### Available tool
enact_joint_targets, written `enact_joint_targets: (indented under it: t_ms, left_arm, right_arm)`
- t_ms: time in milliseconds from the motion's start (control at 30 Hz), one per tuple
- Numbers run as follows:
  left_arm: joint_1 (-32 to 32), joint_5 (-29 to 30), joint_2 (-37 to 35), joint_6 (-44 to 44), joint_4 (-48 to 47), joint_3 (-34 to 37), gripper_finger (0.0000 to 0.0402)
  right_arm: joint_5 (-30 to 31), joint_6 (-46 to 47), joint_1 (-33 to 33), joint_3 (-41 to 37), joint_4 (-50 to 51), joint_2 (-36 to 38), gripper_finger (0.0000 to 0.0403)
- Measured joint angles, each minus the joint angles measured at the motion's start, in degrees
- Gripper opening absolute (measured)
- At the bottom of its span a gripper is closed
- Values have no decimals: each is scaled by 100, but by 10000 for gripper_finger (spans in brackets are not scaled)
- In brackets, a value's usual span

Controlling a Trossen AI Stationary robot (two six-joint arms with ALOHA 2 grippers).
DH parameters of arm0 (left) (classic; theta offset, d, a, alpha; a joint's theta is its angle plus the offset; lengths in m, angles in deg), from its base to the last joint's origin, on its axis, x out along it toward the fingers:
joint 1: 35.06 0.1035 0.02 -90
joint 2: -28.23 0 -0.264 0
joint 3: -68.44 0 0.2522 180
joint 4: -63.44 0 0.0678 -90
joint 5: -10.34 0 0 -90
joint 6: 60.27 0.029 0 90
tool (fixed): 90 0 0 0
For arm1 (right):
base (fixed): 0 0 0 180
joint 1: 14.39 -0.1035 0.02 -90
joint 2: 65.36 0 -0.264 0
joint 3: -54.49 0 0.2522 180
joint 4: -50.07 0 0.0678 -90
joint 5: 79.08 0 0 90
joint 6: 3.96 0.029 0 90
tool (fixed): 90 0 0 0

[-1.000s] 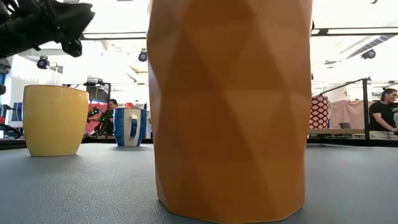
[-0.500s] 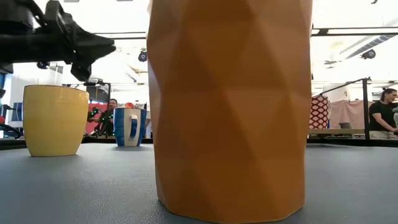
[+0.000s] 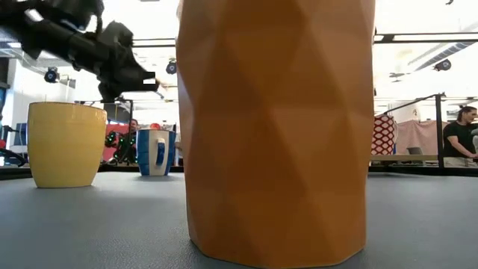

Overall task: Place coffee mugs
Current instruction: Move the blue mug to the center of the table

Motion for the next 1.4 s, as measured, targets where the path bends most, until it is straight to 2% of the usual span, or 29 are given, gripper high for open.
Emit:
enact_joint_targets:
  t_ms: [200,433,867,1100,1400]
  left_arm:
    - [20,756,617,286,-1811,-1117,73]
    - [191,936,1310,858,-3004,-1784,73]
    - [488,1061,2692,2806,-3011,-2289,73]
    - [698,1419,3101,3151,-2909,-2284,73]
    - [771,1445,3285,3473,-2768,-2407,73]
  right_arm:
    - [1,-15,0,-75,248,0,92]
    - [1,-167,2,-436,250,0,106]
    - [-2,-208,2,-859,246,0,112]
    - [-2,-250,2,-859,243,0,116]
    - [-2,-310,2,-861,233,0,115]
